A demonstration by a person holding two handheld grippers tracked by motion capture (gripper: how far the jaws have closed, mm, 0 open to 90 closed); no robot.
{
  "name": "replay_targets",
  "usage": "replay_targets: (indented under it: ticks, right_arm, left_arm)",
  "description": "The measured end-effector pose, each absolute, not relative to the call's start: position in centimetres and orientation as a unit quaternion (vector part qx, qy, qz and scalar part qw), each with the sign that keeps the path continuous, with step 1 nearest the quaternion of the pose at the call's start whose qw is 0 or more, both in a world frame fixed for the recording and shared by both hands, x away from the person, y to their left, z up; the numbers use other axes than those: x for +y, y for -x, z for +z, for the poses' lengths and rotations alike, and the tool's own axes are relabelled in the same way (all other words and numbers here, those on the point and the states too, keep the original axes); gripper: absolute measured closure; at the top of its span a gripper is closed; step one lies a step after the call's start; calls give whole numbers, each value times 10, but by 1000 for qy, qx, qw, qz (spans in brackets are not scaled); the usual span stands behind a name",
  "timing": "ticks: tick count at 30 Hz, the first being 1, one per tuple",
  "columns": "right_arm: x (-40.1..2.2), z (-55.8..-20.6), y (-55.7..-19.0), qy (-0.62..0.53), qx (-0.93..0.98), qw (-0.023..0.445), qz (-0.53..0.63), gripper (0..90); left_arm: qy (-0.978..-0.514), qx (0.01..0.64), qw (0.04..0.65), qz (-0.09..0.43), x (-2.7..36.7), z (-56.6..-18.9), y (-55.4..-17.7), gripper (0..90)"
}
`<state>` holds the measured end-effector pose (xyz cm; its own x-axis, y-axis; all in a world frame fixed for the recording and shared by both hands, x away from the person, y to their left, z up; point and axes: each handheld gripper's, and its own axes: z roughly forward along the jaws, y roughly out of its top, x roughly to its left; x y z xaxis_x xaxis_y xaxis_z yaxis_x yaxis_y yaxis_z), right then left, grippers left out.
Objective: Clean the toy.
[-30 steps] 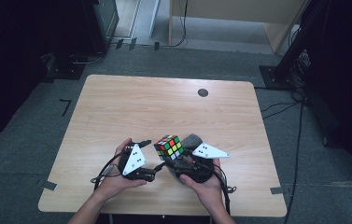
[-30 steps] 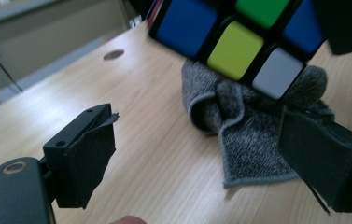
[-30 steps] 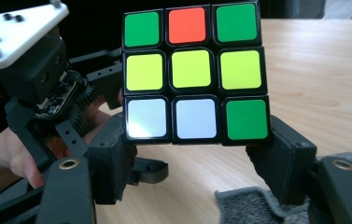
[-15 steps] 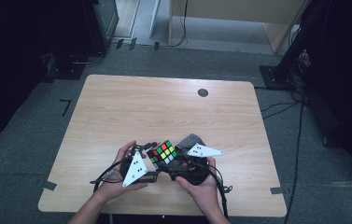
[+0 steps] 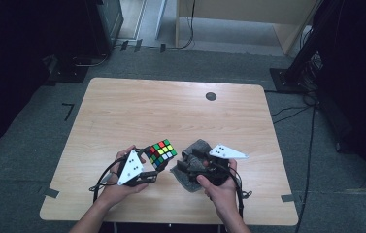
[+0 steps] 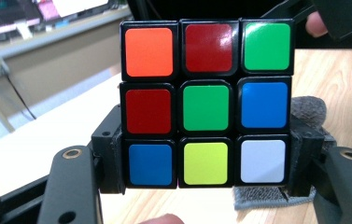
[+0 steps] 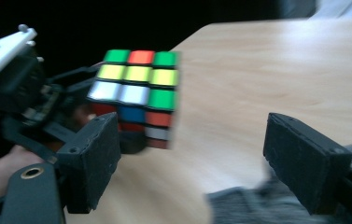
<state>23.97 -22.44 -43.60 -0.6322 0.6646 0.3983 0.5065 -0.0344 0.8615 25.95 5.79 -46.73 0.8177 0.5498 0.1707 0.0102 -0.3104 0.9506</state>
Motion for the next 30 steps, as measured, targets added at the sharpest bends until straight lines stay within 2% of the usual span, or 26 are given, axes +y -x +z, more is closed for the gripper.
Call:
replay_targets:
  ticks: [5,10,14,16,18,19,21,23,25,27,30]
  right_arm:
    - [-234,-448,-247,-431,720,158,521,219]
    - [-236,-483,-262,-452,746,122,474,287]
    - [-230,-504,-267,-443,781,147,414,351]
    - [-229,-507,-267,-441,788,148,403,414]
    - [-230,-504,-265,-438,787,143,410,440]
    - [-231,-501,-264,-436,782,139,423,434]
    - [-234,-492,-260,-428,768,146,454,358]
    - [-235,-479,-255,-410,747,195,486,243]
    - [-234,-474,-253,-394,740,233,493,185]
    - [-230,-476,-254,-380,741,246,496,176]
    - [-226,-488,-263,-388,750,236,480,188]
  left_arm:
    - [-767,221,565,208,69,-464,-265,342]
    - [-769,238,555,209,70,-465,-267,342]
    - [-771,238,554,205,71,-465,-266,341]
    - [-771,242,551,206,70,-465,-267,341]
    - [-771,247,550,203,71,-465,-268,341]
    - [-771,249,551,201,72,-465,-268,341]
    - [-770,251,553,196,72,-465,-269,341]
    - [-769,252,557,188,72,-465,-269,341]
    - [-771,247,557,183,71,-466,-269,341]
    - [-776,241,555,180,69,-467,-268,341]
    - [-778,237,555,174,67,-468,-268,340]
